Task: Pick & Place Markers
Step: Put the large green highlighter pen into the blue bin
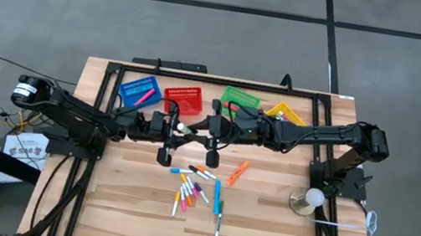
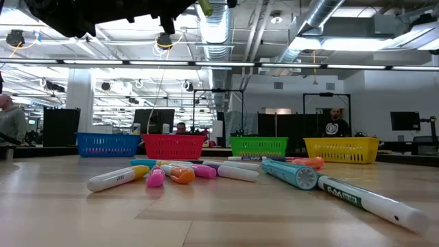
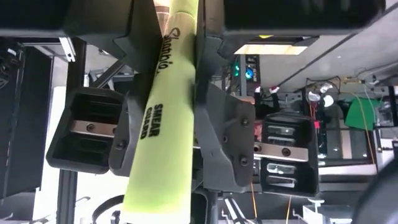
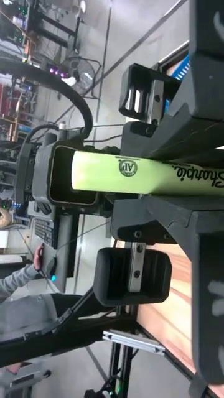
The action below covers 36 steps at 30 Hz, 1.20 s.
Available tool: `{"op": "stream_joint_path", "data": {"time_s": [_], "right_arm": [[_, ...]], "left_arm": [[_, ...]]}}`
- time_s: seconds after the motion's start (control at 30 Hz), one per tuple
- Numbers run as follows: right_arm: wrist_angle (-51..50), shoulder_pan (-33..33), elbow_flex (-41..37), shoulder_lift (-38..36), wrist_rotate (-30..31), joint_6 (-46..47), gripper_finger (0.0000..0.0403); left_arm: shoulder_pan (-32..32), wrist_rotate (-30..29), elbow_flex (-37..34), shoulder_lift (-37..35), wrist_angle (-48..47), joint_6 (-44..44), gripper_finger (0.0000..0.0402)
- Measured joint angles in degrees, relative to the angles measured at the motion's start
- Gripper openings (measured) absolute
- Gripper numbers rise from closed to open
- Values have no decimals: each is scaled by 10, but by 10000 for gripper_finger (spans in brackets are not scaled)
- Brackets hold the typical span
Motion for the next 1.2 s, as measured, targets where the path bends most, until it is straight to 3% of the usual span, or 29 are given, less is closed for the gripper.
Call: {"op": "stream_joint_path", "data": {"time_s": [0.3, 0.6, 0.7, 0.83, 1.0, 1.2], "right_arm": [[3, 0, 0, 0, -17, -7, 101], [-15, 0, -1, -41, -19, -37, 189], [-21, -1, -1, -70, -15, -38, 219], [-88, -8, -1, -113, -11, -37, 239], [-203, -21, 0, -166, 16, -18, 234], [-344, -49, 0, -193, 18, 18, 223]], "left_arm": [[-11, -11, 0, 0, 2, -12, 65], [-10, -25, 1, -35, -7, -14, 69], [-10, -76, 2, -62, -35, -13, 76], [-10, -174, 1, -118, -148, -14, 77], [-10, -283, 1, -204, -333, -57, 72], [-10, -386, 0, -276, -472, -136, 74]]}}
